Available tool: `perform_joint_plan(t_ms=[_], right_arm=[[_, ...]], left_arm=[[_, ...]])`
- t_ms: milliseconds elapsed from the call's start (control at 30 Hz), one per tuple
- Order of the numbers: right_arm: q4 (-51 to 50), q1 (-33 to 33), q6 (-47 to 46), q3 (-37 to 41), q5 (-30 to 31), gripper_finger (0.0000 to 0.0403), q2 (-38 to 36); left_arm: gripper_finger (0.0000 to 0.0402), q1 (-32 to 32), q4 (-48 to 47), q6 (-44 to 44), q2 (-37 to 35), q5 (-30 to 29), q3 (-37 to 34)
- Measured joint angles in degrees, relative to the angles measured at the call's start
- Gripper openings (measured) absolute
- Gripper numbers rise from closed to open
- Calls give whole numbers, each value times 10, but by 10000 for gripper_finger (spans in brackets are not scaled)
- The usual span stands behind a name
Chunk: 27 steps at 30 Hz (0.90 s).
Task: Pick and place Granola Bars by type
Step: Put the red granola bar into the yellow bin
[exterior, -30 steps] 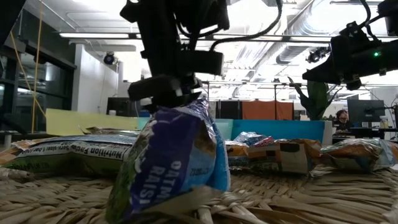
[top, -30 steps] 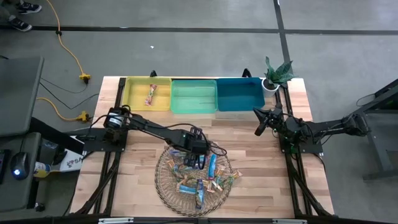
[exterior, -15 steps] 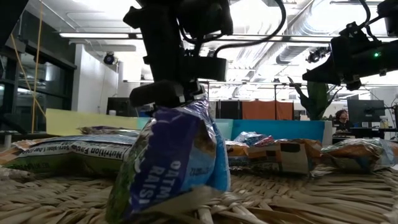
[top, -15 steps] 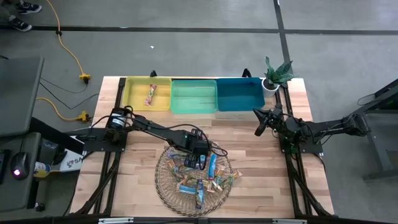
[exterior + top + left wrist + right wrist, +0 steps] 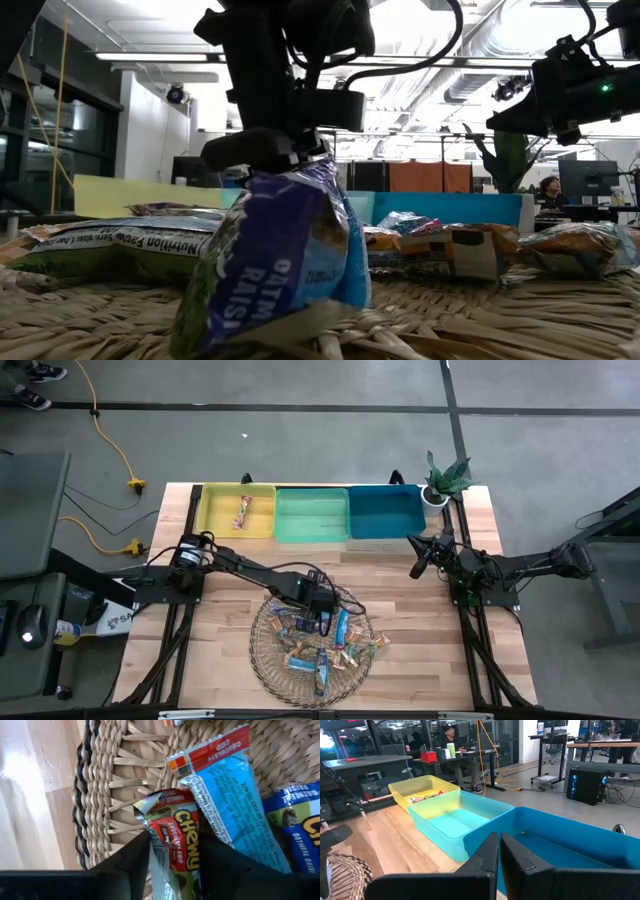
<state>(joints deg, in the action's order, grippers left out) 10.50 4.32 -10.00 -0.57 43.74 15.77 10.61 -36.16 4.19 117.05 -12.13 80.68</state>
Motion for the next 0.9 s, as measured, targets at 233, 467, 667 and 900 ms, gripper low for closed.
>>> perform_joint_plan(t_ms=[233,467,667,900], right_arm=[[0,0,0,0,0,0,0],[0,0,0,0,0,0,0],[0,0,0,0,0,0,0],[0,0,0,0,0,0,0]], left_arm=[[98,0,0,0,1,-10,0],[83,-2,-77,4,2,-65,43],[82,-2,-128,19,1,-93,121],[82,-2,-149,33,0,-91,213]])
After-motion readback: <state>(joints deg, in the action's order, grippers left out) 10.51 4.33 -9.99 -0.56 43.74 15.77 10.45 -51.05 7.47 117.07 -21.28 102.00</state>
